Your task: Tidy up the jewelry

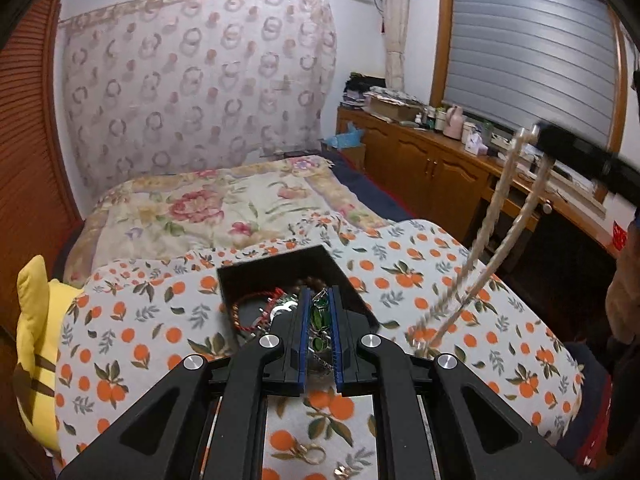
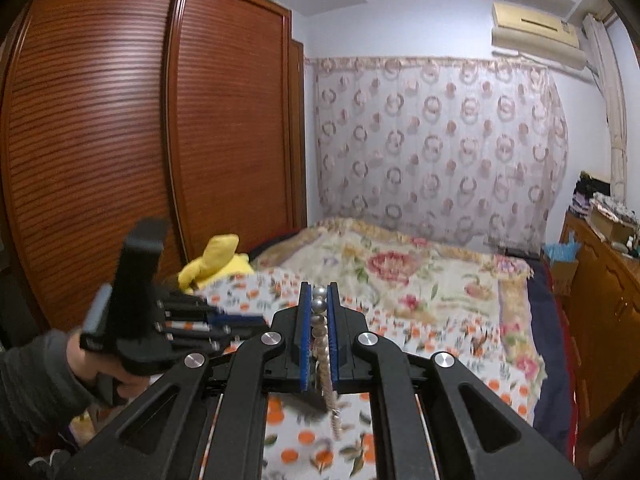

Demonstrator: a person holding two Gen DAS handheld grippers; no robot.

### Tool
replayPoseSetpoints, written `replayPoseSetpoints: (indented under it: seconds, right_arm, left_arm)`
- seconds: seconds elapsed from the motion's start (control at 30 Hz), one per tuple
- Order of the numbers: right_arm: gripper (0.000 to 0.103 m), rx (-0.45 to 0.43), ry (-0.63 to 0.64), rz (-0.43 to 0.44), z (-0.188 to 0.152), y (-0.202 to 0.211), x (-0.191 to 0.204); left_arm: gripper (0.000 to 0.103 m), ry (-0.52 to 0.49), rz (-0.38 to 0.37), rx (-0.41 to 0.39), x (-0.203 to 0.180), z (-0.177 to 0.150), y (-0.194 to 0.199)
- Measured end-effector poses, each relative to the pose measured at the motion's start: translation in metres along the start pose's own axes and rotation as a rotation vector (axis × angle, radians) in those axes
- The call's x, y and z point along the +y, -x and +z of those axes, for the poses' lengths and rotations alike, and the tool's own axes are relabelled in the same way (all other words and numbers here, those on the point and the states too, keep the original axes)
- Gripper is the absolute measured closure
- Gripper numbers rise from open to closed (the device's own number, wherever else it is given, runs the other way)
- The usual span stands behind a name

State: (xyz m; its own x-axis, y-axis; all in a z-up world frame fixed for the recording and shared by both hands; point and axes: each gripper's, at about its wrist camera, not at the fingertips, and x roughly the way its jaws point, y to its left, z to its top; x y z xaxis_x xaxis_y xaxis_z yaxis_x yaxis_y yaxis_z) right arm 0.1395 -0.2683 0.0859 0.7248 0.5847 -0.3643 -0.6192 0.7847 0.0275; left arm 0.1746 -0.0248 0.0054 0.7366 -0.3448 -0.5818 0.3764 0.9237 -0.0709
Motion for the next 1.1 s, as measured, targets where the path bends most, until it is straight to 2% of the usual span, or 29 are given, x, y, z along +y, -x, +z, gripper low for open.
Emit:
replayPoseSetpoints:
  seconds: [0.23, 0.4, 0.6, 0.83, 0.9, 0.93, 0.97, 1.1]
  right_arm:
    - [0.094, -0.047, 0.018, 0.025, 0.039, -0.022, -0.008]
    - [0.094, -0.029, 0.023, 0.037, 0.051, -0.05, -0.013]
    - [0.094, 0.045, 0.01, 0.056, 0.034, -0.091, -0.015]
    - [0.094, 0.149, -0.023, 0.06, -0.001, -0.129, -0.015]
    - [0.094, 0.171, -0.03, 0.062, -0.008, -0.135, -0.015]
    - [0.094, 0.183, -0.032, 0.057, -0.013, -0.138, -0.014]
    - [0.094, 0.191, -0.034, 0.052, -0.016, -0.14, -0.014]
    - [0.093, 0.213, -0.05, 0.031, -0.026, -0.147, -0.016]
  left_arm:
    - [0.095, 0.031, 0.004, -0.012, 0.02, 0.016, -0.013]
    - [0.095, 0.044, 0.005, 0.019, 0.03, 0.015, -0.034]
    - [0.095, 0.065, 0.013, 0.077, 0.037, -0.002, -0.06]
    - [0.094, 0.059, 0.039, 0.085, 0.039, -0.012, -0.062]
    - [0.089, 0.054, 0.046, 0.08, 0.039, -0.013, -0.059]
    - [0.082, 0.053, 0.048, 0.075, 0.039, -0.014, -0.057]
    - [0.079, 0.052, 0.05, 0.07, 0.039, -0.015, -0.054]
    - [0.078, 0.051, 0.059, 0.063, 0.039, -0.021, -0.042]
